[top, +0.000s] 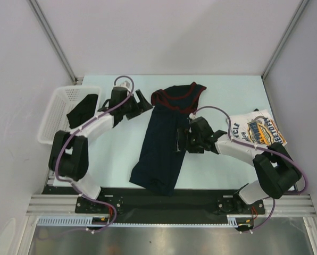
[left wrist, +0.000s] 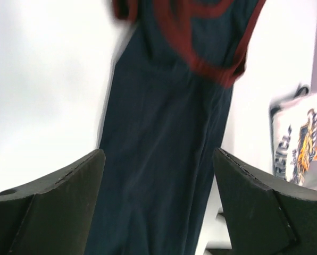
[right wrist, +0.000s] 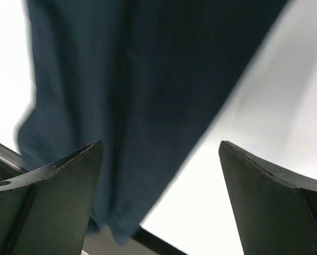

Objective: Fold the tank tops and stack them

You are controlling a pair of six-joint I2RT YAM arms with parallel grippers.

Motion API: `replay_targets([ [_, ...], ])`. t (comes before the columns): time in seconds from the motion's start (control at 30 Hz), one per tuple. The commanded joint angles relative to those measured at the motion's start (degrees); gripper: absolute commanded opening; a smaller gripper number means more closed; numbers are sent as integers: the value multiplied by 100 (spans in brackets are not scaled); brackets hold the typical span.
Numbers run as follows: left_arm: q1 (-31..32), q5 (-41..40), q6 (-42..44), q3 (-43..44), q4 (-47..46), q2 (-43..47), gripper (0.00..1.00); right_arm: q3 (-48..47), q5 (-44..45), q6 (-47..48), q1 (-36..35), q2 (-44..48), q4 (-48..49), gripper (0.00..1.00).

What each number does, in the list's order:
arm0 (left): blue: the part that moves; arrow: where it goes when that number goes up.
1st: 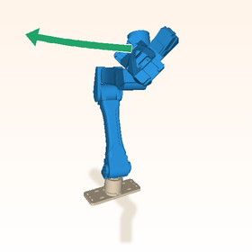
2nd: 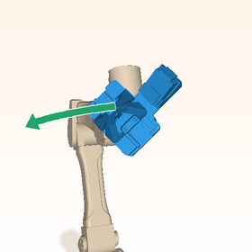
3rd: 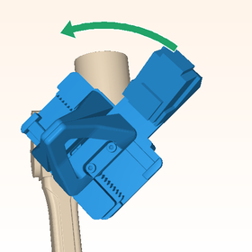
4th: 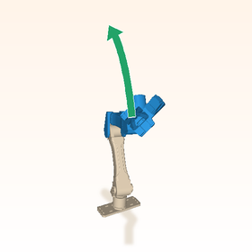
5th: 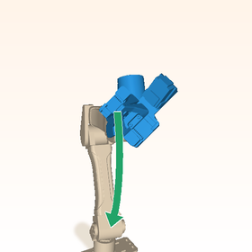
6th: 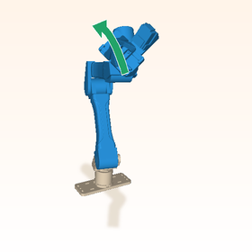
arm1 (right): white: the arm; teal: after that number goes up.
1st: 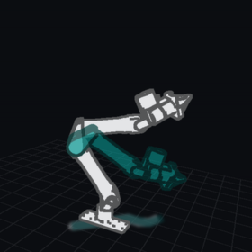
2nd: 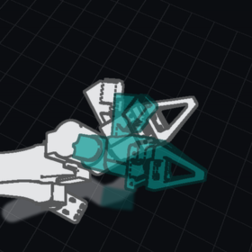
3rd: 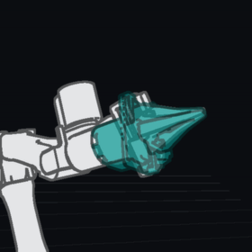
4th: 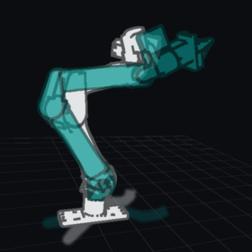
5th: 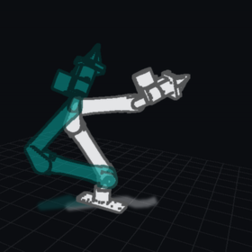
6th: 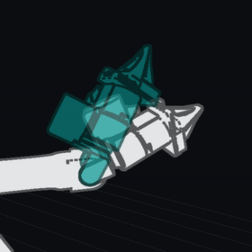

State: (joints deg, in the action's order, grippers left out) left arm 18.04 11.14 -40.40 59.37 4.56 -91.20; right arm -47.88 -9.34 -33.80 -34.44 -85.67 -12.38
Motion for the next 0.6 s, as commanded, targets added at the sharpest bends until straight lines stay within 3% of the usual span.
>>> replay_targets([
  [0.0, -291, 405, 367, 995, -17, -790, 88, 261, 292, -74, -386, 261, -89, 95],
  [0.27, -460, 565, 401, 2445, 264, -2024, 86, -696, 1408, 119, -1302, -125, -1134, 92],
  [0.57, -468, 706, 358, 3185, 221, -2780, 88, -890, 1216, 260, -1443, -476, -1223, 91],
])
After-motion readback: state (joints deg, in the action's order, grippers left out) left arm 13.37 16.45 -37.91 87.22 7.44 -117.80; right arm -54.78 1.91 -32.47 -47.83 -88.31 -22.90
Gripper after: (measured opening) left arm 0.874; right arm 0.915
